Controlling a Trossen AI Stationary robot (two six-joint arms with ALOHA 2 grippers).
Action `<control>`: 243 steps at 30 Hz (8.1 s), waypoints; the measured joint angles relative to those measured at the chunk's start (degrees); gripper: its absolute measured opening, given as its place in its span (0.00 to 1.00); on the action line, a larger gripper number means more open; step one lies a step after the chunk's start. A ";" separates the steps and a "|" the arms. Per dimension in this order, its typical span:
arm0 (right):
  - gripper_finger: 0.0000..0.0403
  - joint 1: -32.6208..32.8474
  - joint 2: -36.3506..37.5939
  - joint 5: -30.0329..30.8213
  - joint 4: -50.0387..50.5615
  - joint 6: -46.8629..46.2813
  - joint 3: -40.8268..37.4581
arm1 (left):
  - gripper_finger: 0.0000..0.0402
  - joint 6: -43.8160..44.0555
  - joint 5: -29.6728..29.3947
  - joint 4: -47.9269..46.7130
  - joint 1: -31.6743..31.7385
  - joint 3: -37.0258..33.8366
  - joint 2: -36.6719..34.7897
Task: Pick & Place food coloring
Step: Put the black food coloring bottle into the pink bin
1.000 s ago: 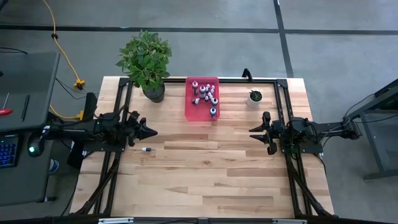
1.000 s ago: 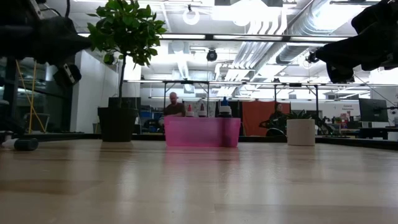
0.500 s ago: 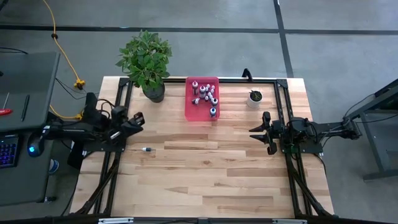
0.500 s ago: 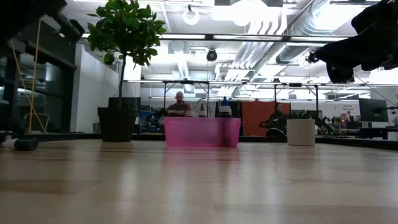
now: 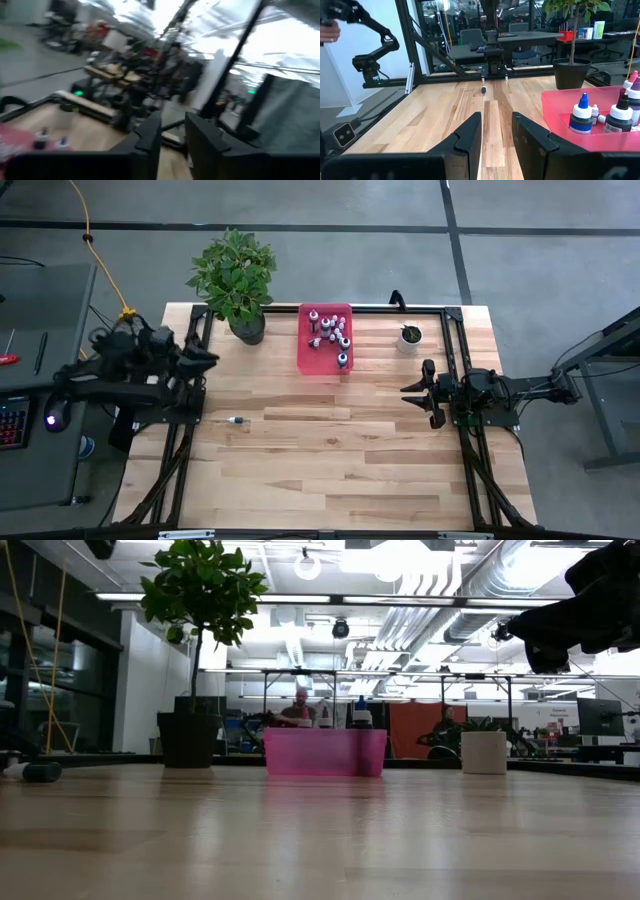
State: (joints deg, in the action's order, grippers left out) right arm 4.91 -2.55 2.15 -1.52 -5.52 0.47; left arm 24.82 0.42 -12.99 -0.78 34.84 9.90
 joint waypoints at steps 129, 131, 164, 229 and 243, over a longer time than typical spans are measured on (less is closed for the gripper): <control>0.24 -0.01 0.00 0.01 0.01 0.00 0.01 | 0.38 2.62 -2.43 -26.68 -16.24 -12.18 49.50; 0.24 0.00 0.00 0.00 0.00 0.02 0.00 | 0.38 2.62 -2.42 -26.65 -16.22 -12.21 49.52; 0.25 -0.02 0.00 0.02 0.00 0.02 0.00 | 0.06 8.86 2.01 -25.81 -16.11 -1.19 49.72; 0.24 -0.01 -0.44 0.01 -0.02 0.02 0.00 | 0.06 80.86 10.15 74.61 0.04 11.48 86.11; 0.25 0.00 -0.44 0.02 -0.02 0.01 0.00 | 0.06 85.00 16.33 76.79 0.02 11.51 86.02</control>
State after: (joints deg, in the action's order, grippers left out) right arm 4.90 -2.98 2.17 -1.54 -5.51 0.47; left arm 109.82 16.76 63.81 -0.75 46.35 95.92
